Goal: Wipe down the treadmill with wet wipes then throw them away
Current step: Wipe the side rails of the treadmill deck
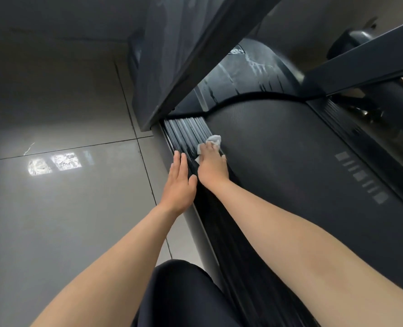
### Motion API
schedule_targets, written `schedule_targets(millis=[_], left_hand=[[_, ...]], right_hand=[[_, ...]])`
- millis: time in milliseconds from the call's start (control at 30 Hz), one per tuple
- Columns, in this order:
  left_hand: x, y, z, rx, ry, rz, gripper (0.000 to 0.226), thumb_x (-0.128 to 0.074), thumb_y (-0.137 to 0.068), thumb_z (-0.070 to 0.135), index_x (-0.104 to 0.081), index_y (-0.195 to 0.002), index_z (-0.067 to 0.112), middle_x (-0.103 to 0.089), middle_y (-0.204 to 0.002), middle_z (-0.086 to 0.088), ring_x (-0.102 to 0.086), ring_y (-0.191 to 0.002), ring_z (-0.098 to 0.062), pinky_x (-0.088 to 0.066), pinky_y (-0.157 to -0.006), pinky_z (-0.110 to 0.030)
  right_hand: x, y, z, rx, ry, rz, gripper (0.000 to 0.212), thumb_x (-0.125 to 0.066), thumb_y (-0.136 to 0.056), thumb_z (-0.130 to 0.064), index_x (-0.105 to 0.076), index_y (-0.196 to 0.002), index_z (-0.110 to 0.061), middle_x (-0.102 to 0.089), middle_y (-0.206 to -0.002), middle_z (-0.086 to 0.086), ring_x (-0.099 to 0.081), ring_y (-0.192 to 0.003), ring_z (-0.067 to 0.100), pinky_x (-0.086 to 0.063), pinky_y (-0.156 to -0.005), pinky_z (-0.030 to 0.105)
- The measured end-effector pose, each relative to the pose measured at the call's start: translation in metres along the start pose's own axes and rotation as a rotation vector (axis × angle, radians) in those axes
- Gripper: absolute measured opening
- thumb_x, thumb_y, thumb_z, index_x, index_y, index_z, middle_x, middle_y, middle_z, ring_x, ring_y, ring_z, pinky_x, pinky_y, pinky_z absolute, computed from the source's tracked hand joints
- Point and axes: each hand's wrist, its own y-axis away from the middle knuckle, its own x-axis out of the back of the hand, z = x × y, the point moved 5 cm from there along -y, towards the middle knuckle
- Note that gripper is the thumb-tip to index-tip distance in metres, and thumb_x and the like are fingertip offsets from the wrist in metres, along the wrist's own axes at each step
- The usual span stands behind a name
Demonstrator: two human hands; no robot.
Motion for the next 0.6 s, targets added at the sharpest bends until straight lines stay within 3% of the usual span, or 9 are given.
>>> schedule_targets(millis=[67, 133, 200, 333, 467, 600], left_hand=[[0.000, 0.001, -0.001, -0.003, -0.003, -0.016, 0.067, -0.031, -0.107, 0.027, 0.009, -0.161, 0.025, 0.025, -0.165, 0.013, 0.019, -0.152, -0.005, 0.006, -0.125, -0.029], [0.000, 0.001, -0.001, -0.003, -0.002, -0.018, 0.067, -0.030, -0.107, 0.028, 0.009, -0.161, 0.027, 0.025, -0.165, 0.014, 0.019, -0.152, -0.004, 0.006, -0.125, -0.029], [0.000, 0.001, -0.001, 0.004, -0.012, -0.008, 0.067, -0.031, -0.106, 0.028, 0.008, -0.161, 0.028, 0.024, -0.165, 0.015, 0.018, -0.152, -0.004, 0.004, -0.126, -0.032], [0.000, 0.002, 0.001, 0.033, -0.014, -0.002, 0.068, -0.031, -0.105, 0.028, 0.007, -0.162, 0.028, 0.022, -0.165, 0.016, 0.015, -0.153, -0.005, 0.002, -0.125, -0.031], [0.001, 0.005, 0.005, 0.019, -0.042, 0.013, 0.067, -0.029, -0.105, 0.024, 0.006, -0.162, 0.023, 0.021, -0.167, 0.011, 0.015, -0.153, -0.005, 0.002, -0.125, -0.029], [0.003, 0.005, 0.006, 0.020, -0.068, 0.029, 0.066, -0.031, -0.105, 0.026, 0.001, -0.163, 0.023, 0.019, -0.167, 0.012, 0.010, -0.154, -0.007, -0.002, -0.126, -0.030]], right_hand=[[-0.003, -0.008, -0.007, 0.066, 0.055, -0.126, 0.058, -0.039, -0.099, -0.005, -0.031, -0.152, -0.024, -0.010, -0.169, 0.000, 0.000, -0.156, 0.019, -0.003, -0.122, 0.058], [-0.003, -0.007, -0.005, 0.141, 0.080, -0.208, 0.059, -0.032, -0.104, -0.010, -0.019, -0.158, -0.028, -0.001, -0.169, -0.005, 0.007, -0.155, 0.016, 0.002, -0.122, 0.061], [-0.002, 0.004, 0.001, 0.141, 0.102, -0.196, 0.056, -0.031, -0.107, -0.017, -0.016, -0.159, -0.028, 0.000, -0.169, -0.005, 0.007, -0.155, 0.017, 0.000, -0.123, 0.061], [-0.001, 0.038, 0.019, -0.054, 0.150, -0.035, 0.054, -0.032, -0.106, -0.024, -0.018, -0.158, -0.019, -0.005, -0.169, 0.005, 0.002, -0.156, 0.023, -0.007, -0.124, 0.056], [0.001, 0.058, 0.027, -0.214, 0.189, 0.021, 0.057, -0.034, -0.105, -0.029, -0.019, -0.157, -0.011, -0.010, -0.167, 0.016, -0.003, -0.155, 0.032, -0.009, -0.124, 0.054], [0.000, 0.054, 0.027, -0.199, 0.222, -0.012, 0.060, -0.030, -0.106, -0.032, -0.012, -0.159, -0.009, -0.006, -0.167, 0.017, -0.001, -0.155, 0.033, -0.008, -0.125, 0.051]])
